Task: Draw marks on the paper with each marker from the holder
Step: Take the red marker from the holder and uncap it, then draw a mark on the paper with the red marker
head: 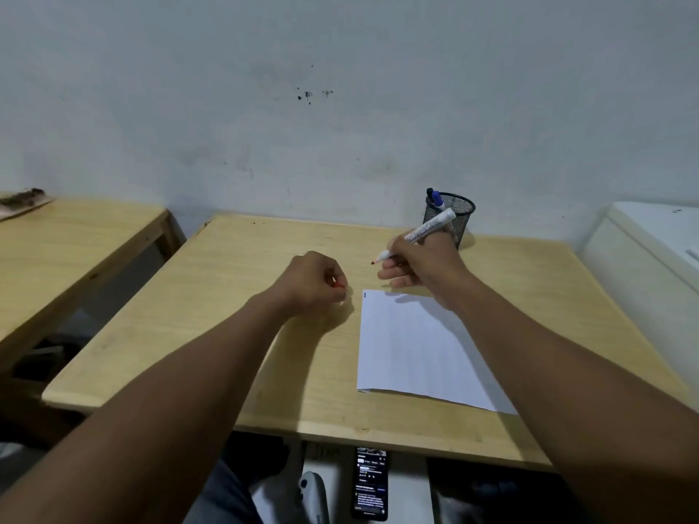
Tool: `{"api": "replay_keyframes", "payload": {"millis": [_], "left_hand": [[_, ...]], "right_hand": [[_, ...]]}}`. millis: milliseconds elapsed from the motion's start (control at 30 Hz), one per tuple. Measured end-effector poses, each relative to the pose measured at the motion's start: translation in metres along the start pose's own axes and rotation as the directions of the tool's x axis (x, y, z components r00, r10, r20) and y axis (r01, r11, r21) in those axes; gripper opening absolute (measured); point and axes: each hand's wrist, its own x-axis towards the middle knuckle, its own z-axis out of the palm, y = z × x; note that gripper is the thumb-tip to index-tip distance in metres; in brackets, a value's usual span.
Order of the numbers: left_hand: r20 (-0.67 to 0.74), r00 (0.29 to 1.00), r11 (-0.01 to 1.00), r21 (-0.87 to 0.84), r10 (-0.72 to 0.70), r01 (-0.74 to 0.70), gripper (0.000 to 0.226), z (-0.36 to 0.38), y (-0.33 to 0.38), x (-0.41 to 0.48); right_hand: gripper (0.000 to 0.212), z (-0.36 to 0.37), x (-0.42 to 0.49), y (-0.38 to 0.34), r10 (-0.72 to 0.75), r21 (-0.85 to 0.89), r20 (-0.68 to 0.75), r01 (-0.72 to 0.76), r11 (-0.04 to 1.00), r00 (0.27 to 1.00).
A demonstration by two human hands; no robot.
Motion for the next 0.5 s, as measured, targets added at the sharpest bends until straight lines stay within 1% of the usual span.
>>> {"api": "replay_keyframes", "payload": {"millis": [67,100,167,233,367,433,500], "left_hand": [[0.023,1.0,0.998,0.067,-0.003,0.002,0.01,0.012,0.003,-0.002],[0.029,1.0,0.996,0.086,-0.006,0.003,0.013,0.016,0.003,-0.002],[0.044,0.999,0.992,0.128,-0.002,-0.004,0.015,0.02,0.003,0.0],[0.075,0.997,0.988,0.155,-0.003,-0.009,0.015,0.021,0.002,0.004],[0.094,0.995,0.996,0.082,-0.04,0.032,0.023,0.024,0.002,0.005],[0.106,0.992,0.997,0.038,-0.064,0.061,0.033,0.024,0.001,0.007],[0.144,0.987,0.997,0.045,-0.071,0.065,0.047,0.023,-0.001,0.009]], "right_hand": [[0.011,0.007,-0.004,0.017,-0.022,-0.021,-0.037,0.021,1.0,0.999],[0.014,0.01,-0.005,0.024,-0.016,-0.007,-0.057,0.016,1.0,0.998],[0.013,0.013,-0.006,0.035,0.009,0.043,-0.092,-0.005,0.999,0.996],[0.011,0.016,-0.006,0.041,0.012,0.04,-0.105,-0.008,0.999,0.994],[0.006,0.02,-0.003,0.054,-0.014,-0.01,-0.103,0.013,1.0,0.995],[0.005,0.02,-0.001,0.058,-0.037,-0.024,-0.111,0.035,0.999,0.993],[0.005,0.02,-0.001,0.061,-0.067,-0.047,-0.112,0.062,0.997,0.991]]}}
